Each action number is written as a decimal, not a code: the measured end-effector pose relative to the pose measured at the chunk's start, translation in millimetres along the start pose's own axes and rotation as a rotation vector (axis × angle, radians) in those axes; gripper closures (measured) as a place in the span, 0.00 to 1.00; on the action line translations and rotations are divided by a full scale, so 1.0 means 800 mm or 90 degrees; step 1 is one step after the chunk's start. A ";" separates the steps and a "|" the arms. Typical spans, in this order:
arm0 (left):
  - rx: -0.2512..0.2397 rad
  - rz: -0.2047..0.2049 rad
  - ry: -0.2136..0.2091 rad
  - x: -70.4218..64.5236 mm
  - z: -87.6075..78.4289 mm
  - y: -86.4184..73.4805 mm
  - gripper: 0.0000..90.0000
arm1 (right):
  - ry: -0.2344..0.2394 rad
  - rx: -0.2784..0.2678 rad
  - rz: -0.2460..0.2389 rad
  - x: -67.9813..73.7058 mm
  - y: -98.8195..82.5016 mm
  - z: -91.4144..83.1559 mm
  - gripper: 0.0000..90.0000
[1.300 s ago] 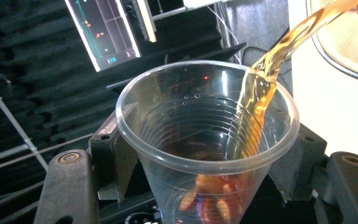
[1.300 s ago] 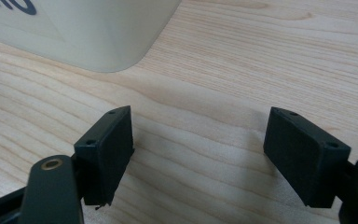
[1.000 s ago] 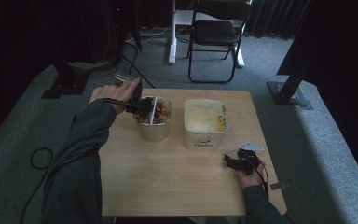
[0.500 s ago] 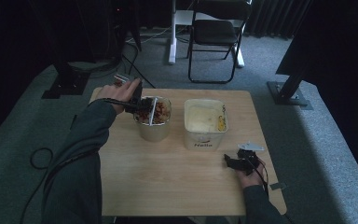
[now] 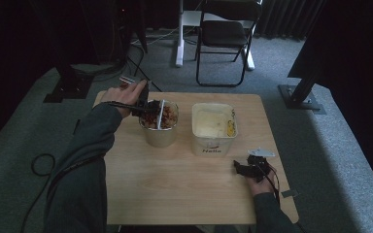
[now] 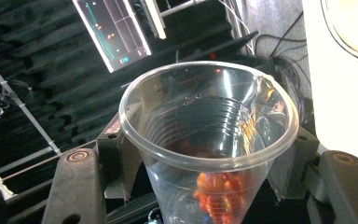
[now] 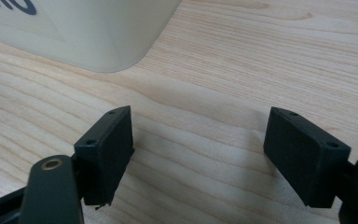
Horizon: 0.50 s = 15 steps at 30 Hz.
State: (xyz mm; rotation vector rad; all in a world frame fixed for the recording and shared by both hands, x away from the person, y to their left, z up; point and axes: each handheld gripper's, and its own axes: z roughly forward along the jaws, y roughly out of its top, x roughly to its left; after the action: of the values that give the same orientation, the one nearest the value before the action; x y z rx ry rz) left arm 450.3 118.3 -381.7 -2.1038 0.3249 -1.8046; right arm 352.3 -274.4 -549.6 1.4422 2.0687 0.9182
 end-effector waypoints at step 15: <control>0.006 0.017 -0.003 0.002 -0.001 0.004 0.42 | 0.000 0.000 0.001 0.000 0.000 0.000 0.26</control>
State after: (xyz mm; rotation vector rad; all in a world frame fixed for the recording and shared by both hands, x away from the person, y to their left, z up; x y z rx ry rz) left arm 449.6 114.5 -381.8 -2.0867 0.3414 -1.7821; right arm 352.3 -274.3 -549.6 1.4437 2.0688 0.9181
